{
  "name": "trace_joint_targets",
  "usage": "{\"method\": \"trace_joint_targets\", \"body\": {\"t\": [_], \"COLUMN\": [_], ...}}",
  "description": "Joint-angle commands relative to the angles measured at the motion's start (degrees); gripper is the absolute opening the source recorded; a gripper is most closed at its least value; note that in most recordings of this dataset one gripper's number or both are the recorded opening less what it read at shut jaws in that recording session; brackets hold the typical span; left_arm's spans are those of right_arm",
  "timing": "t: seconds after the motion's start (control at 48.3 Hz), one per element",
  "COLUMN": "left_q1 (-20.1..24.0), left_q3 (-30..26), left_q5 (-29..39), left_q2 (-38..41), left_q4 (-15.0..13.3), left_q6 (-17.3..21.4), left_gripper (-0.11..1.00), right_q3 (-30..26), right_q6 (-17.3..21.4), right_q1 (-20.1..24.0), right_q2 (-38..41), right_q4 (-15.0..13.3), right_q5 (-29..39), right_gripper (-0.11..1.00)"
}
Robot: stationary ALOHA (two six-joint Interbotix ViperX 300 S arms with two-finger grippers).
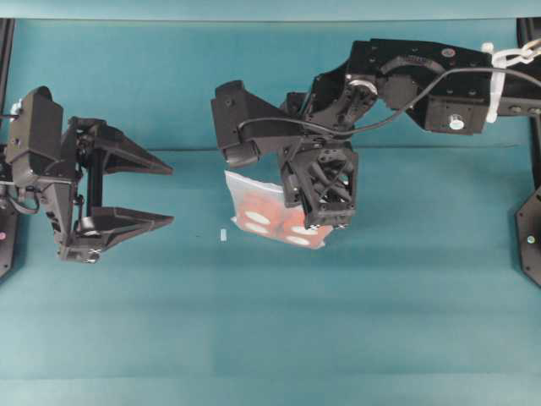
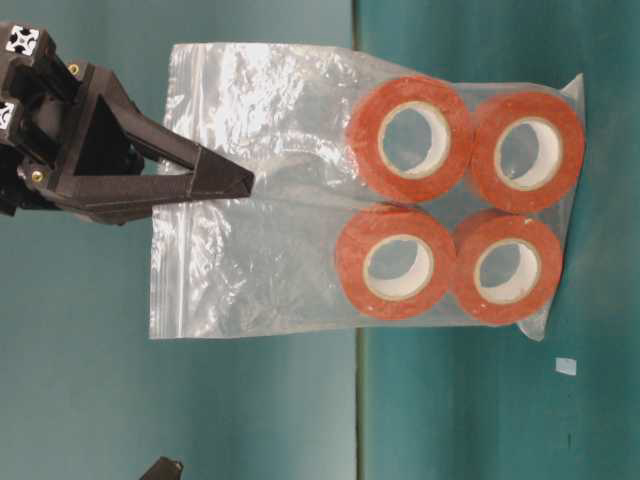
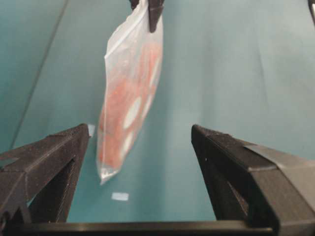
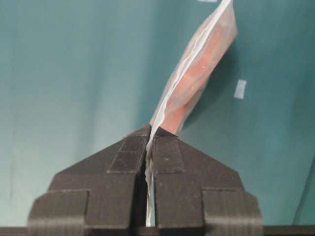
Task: Hand over the clear zip bag and make it stand upright.
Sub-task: 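Hold the bag hanging vertically above the table center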
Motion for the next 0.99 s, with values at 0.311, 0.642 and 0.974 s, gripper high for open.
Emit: {"method": "trace_joint_targets", "body": {"t": [0.311, 0.642, 0.974], "left_q1": [0.44, 0.44, 0.53], "left_q3": [-0.88, -0.88, -0.79], "left_q5": [-0.26, -0.35, -0.26], "left_q2": [-0.18, 0.0, 0.09], "left_q4": [0.09, 0.09, 0.09], "left_q6": [-0.09, 0.0, 0.09], "left_gripper": [0.91, 0.91, 0.91], "right_q3": [-3.6, -3.69, -3.6], "right_q6": [-1.05, -1.32, -3.25], "right_q1": [0.26, 0.35, 0.35], "right_q2": [-0.18, 0.18, 0.09], "right_q4": [-0.09, -2.37, -3.25], "right_q5": [2.72, 2.55, 2.46], "right_gripper": [0.0, 0.0, 0.0]}}
